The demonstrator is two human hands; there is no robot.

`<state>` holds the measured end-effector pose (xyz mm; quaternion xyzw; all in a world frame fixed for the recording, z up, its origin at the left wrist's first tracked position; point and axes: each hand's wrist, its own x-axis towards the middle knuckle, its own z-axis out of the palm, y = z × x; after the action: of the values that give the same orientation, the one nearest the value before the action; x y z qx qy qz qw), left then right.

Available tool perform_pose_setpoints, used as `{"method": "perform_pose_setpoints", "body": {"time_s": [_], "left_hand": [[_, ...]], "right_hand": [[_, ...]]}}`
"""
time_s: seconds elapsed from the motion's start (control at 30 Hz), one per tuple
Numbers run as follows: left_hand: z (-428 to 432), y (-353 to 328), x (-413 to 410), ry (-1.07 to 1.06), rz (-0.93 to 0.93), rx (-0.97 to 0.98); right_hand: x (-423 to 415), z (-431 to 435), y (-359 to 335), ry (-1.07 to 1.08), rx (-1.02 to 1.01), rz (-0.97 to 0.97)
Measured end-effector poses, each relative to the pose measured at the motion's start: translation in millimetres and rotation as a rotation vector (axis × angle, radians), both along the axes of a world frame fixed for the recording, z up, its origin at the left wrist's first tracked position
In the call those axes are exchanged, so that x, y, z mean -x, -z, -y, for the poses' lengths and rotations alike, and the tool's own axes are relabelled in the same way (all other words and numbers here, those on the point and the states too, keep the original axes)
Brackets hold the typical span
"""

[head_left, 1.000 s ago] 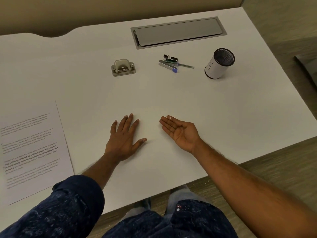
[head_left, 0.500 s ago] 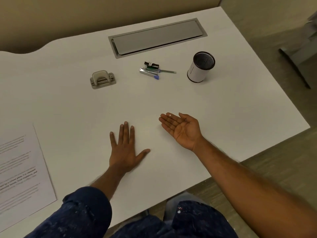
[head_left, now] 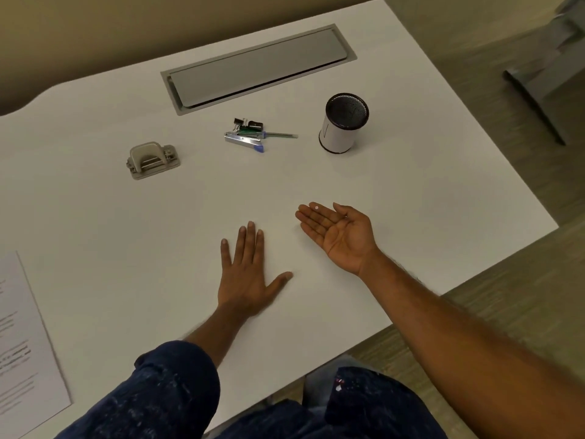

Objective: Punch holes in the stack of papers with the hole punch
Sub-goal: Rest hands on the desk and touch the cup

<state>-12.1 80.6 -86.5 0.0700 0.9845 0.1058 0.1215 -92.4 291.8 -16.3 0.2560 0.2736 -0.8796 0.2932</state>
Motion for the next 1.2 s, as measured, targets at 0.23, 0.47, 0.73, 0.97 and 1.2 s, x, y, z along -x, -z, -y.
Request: {"method": "perform_pose_setpoints", "body": {"time_s": [0.23, 0.47, 0.73, 0.97, 1.2], "left_hand": [[-16.7, -45.6, 44.8, -0.785, 0.322, -1.576], [-30.4, -86.6, 94.8, -0.815, 0.697, -2.072], [-64.5, -116.2, 168.6, -0.640, 0.708, -2.084], [-94.3, -139.9, 243.2, -0.427, 0.540, -1.609], [-98.2, -135.6, 282.4, 0.061, 0.138, -0.596]], "right_hand": [[12.5, -18.6, -11.2, 0.018, 0.013, -0.031], [35.0, -40.4, -27.3, 0.074, 0.027, -0.068], [88.2, -57.2, -55.0, 0.126, -0.059, -0.160], [153.8, -68.5, -75.1, 0.117, -0.439, -0.284], [203.1, -77.4, -68.2, -0.256, -1.472, -0.764]]}}
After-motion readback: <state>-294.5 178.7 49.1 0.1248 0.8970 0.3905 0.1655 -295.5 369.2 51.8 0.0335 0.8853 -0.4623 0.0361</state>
